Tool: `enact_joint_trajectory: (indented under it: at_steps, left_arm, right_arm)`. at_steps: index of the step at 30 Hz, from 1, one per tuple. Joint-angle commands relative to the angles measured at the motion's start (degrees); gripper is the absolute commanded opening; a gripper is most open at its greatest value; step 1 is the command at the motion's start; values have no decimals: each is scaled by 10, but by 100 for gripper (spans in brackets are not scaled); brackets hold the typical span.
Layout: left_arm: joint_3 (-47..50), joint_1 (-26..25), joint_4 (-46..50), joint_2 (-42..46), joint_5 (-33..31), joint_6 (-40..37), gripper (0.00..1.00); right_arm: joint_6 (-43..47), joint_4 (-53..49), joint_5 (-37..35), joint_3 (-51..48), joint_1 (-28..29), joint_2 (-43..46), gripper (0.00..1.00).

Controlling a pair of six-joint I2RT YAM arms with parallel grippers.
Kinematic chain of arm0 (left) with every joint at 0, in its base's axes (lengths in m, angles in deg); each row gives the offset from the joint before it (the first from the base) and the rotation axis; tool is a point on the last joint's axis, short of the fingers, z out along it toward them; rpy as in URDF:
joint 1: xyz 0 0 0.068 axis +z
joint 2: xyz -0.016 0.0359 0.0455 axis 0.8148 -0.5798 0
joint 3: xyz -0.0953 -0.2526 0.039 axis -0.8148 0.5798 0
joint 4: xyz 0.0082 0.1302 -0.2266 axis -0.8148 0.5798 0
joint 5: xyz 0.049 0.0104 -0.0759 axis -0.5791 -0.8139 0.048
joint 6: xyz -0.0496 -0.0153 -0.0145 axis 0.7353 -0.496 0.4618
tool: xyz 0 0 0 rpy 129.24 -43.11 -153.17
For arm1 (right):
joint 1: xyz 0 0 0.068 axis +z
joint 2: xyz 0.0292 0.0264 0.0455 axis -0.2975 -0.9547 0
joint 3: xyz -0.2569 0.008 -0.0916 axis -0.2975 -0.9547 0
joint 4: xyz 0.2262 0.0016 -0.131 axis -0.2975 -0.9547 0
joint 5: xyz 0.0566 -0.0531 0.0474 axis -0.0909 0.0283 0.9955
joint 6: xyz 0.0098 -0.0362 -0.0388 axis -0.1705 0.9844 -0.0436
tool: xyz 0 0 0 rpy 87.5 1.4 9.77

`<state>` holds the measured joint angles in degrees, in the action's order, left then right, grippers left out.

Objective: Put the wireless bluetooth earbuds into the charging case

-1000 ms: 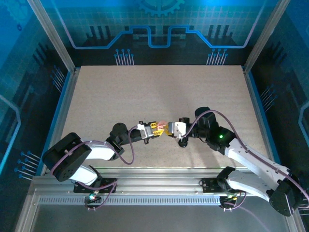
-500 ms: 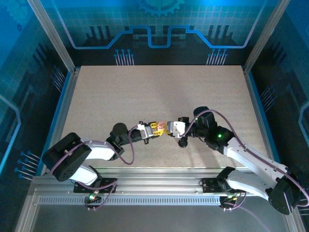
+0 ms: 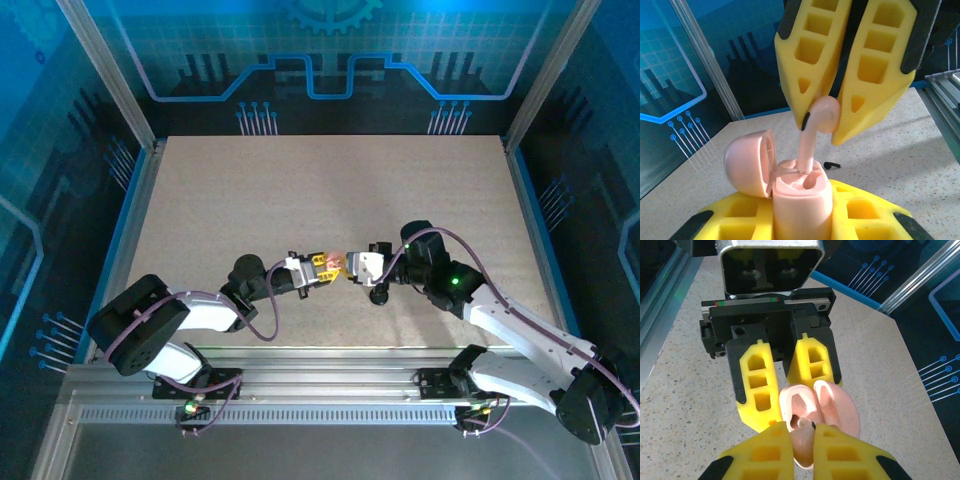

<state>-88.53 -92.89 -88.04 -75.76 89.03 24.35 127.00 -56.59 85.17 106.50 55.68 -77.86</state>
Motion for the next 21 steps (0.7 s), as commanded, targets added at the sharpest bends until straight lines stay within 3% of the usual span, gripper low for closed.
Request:
enact_joint_trajectory:
  at_steps: [1, 21]
  left_arm:
    - [3, -5, -16, 12, 1, -14, 12]
    - [2, -6, -13, 22, 4, -14, 12]
  right_arm:
    - [14, -32, 9, 9, 10, 0, 11]
    - [38, -42, -9, 13, 12, -34, 12]
